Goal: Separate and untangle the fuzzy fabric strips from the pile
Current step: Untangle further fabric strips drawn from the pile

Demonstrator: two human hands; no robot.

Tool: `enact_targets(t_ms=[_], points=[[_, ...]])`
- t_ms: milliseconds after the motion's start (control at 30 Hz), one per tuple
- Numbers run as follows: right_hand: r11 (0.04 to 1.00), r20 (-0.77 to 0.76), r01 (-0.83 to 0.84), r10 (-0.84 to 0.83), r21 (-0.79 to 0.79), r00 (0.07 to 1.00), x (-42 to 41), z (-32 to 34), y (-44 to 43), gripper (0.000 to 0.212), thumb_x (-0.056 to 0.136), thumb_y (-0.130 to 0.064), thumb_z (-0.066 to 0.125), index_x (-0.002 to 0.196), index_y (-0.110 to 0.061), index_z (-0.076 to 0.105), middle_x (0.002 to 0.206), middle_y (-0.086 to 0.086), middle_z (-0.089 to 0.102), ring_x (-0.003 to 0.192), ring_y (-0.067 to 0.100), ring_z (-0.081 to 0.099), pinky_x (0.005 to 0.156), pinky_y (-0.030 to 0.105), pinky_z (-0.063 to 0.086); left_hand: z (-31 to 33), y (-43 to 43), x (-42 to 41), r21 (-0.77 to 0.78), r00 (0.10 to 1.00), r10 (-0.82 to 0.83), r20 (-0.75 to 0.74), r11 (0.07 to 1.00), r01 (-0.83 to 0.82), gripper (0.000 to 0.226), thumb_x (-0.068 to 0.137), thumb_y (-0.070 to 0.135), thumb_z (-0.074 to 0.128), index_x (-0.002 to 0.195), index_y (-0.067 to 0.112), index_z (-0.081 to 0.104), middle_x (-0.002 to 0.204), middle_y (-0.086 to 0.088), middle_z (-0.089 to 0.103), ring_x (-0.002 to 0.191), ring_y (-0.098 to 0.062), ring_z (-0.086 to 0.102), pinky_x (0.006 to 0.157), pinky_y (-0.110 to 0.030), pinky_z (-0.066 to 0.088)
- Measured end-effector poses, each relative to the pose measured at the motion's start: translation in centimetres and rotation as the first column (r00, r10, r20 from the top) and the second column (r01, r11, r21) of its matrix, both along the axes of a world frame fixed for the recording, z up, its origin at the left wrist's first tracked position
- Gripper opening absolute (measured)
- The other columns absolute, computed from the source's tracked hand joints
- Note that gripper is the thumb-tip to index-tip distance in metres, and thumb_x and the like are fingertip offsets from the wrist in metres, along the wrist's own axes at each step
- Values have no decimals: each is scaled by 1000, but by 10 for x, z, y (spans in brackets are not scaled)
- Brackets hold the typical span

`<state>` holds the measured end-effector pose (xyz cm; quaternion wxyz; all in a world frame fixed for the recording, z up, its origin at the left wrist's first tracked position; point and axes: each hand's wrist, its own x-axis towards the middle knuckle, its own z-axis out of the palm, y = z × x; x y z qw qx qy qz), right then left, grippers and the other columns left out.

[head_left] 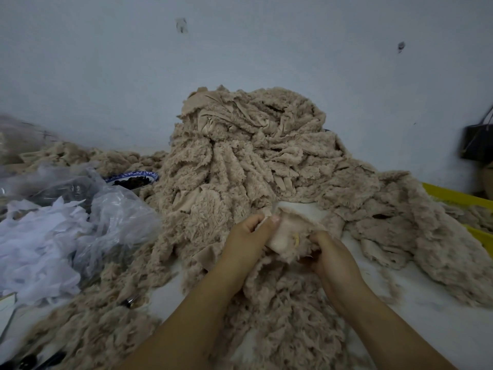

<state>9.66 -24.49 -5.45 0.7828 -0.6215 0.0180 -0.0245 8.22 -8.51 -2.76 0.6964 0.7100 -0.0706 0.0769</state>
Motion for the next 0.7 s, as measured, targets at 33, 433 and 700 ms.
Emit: enact_targets(t_ms=[33,433,700], points=[[1000,5,-13,13,21,1000,0,1,0,34,95,-12,44,68,-16,65,60,-3,65,56,8,63,61,34,51,3,1,-1,-43,1000,7,-18,999,-8,43,93,45,65,91,2,66,82,-7,60,75,-18,56,71,-31,45],[969,64,-171,185,-176,981,-11,6,6,65,76,-81,55,110,-27,68,95,-3,76,91,14,72,79,36,57,6,-2,-2,-88,999,22,-48,996,-27,32,93,35,66,64,22,69,63,3,65,56,-5,60,51,-14,46],[888,104,-27,83,-459,991,-12,7,2,11,93,-19,52,82,-19,53,57,-10,44,53,10,41,53,26,37,7,-1,-3,-75,996,65,-61,995,-70,40,92,44,66,76,7,64,72,-9,53,60,-18,51,51,-20,44]])
